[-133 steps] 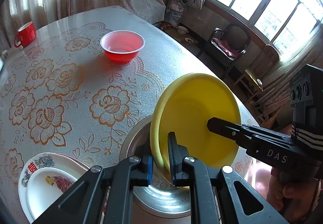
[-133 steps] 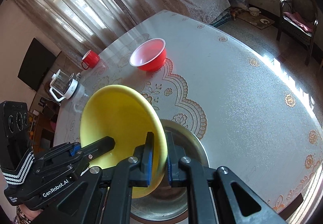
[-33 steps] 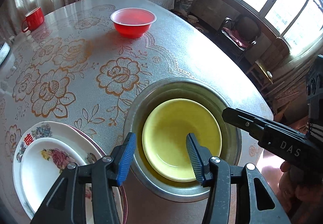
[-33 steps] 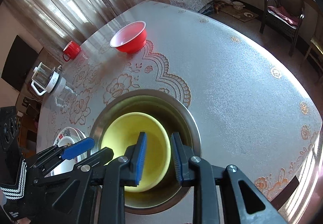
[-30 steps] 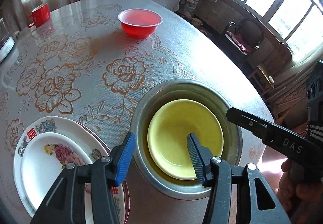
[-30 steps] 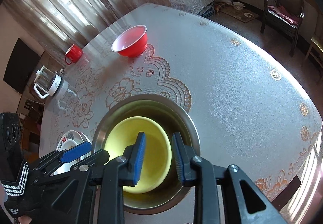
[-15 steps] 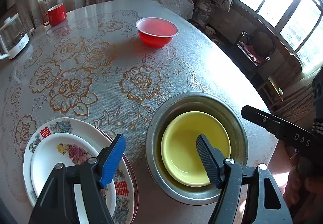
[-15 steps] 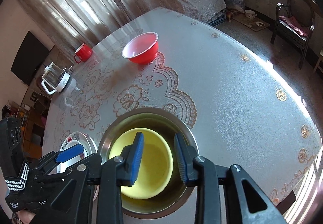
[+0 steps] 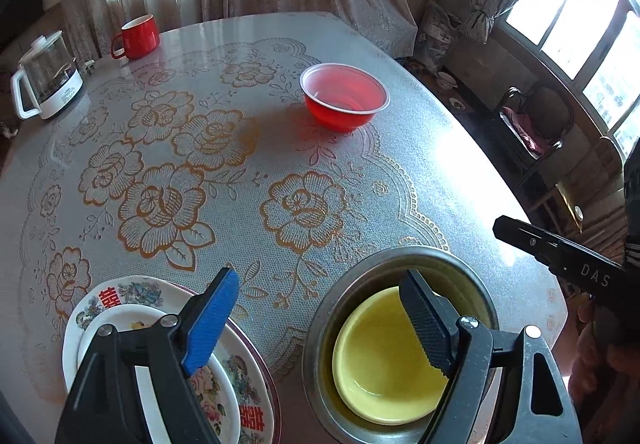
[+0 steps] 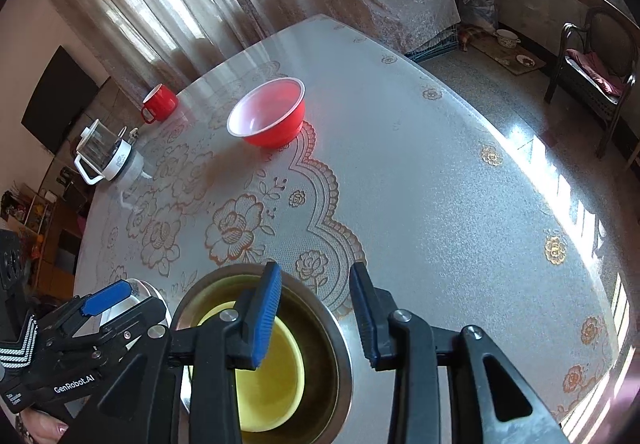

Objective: Organize plates and bowls
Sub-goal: 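Move the right gripper to the rim of the red bowl, then close the right gripper on the red bowl rim while the left gripper also grips the rim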

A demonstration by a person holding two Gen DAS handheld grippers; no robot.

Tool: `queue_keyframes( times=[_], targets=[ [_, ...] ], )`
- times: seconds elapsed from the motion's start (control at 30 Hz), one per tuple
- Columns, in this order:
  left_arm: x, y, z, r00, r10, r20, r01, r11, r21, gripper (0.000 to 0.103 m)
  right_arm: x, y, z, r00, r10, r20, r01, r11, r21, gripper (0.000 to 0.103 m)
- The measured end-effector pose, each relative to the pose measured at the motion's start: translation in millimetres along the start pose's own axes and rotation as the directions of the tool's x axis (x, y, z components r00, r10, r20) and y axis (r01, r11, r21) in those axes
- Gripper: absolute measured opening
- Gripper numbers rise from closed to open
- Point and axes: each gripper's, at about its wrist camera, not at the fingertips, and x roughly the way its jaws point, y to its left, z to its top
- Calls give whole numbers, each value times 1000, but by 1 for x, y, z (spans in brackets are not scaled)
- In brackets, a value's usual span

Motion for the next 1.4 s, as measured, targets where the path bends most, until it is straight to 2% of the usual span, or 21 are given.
queue_keyframes(
  times=[0.17, 0.4, 0.63, 0.83, 1.1, 1.17, 1.27, 1.4],
  targets=[
    [3, 9, 16, 999, 46, 11, -45, 998, -44, 83, 14, -2, 32, 1000, -12, -13, 11, 998, -58, 37],
    [14, 23, 32, 996, 92, -6, -92, 989, -112, 83, 44, -2, 83, 1000, 15, -28, -18, 995, -99, 37],
    [20, 37, 41, 991, 132, -18, -133, 980, -146, 83, 90, 9, 134, 997, 52, -49, -57, 993, -108, 37],
    [29, 52, 45, 989, 146, -39, -151, 972, -182, 84, 135, 16, 164, 994, 60, -91, -69, 993, -96, 37],
    [44, 62, 60, 987, 148, -60, -158, 964, -216, 84, 178, 11, 173, 986, 84, -147, -93, 994, -58, 36],
    [48, 60, 67, 987, 147, -60, -156, 965, -211, 84, 185, 9, 171, 981, 91, -169, -103, 993, -63, 24],
    [54, 57, 79, 989, 134, -55, -143, 967, -209, 84, 189, 5, 165, 975, 114, -193, -130, 989, -74, 15],
    [62, 45, 95, 995, 86, -41, -92, 975, -203, 84, 185, 8, 154, 970, 109, -216, -136, 984, -116, 12]
  ],
)
